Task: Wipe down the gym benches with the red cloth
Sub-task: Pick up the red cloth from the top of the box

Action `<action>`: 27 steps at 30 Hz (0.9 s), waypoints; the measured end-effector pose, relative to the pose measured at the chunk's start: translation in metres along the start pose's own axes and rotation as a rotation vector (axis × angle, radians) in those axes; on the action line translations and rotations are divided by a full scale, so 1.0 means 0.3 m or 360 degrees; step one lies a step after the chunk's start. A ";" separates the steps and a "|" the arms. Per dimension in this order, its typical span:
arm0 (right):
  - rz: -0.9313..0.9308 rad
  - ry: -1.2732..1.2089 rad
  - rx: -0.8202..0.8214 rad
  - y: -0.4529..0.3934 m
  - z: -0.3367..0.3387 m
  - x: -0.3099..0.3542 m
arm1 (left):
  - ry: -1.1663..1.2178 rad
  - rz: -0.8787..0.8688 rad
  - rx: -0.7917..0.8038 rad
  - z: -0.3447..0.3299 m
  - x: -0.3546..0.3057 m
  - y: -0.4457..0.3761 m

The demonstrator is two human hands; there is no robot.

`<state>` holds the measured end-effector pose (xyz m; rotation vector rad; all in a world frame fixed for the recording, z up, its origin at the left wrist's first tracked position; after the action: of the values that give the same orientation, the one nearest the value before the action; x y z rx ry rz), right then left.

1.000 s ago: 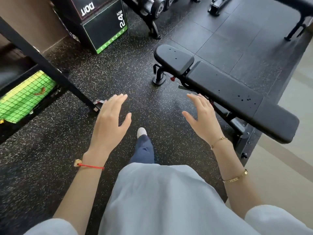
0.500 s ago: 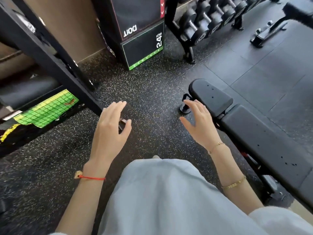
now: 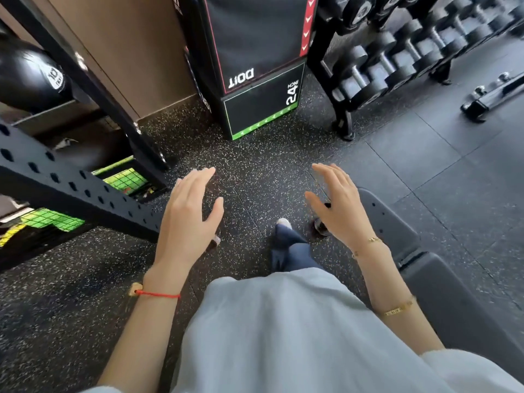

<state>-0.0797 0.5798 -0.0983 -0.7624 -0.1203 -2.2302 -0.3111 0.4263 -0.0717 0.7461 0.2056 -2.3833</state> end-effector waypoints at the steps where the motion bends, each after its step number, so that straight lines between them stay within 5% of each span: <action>1: 0.0018 0.0001 -0.0004 -0.079 0.020 -0.039 | 0.0009 0.0008 -0.0023 -0.012 -0.028 -0.071; 13: 0.0262 0.0038 0.0080 -0.921 0.209 -0.367 | 0.0100 0.0139 -0.0241 -0.107 -0.342 -0.827; 27: 0.0386 -0.0033 0.0236 -1.794 0.066 -0.533 | 0.0074 0.0310 -0.0299 -0.138 -0.263 -1.646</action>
<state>-0.3587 1.0676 -0.0932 -0.6811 -0.1904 -1.9610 -0.5419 0.8717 -0.0796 0.6998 0.3545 -2.1305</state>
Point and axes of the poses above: each hand's wrist, its own y-axis away from the middle knuckle, its own z-axis out of the back of the hand, x = y × z, the point moved 3 cm from there along -y, towards the middle knuckle, and after that the axes turned 14 degrees about z, right-handed, at the moved point
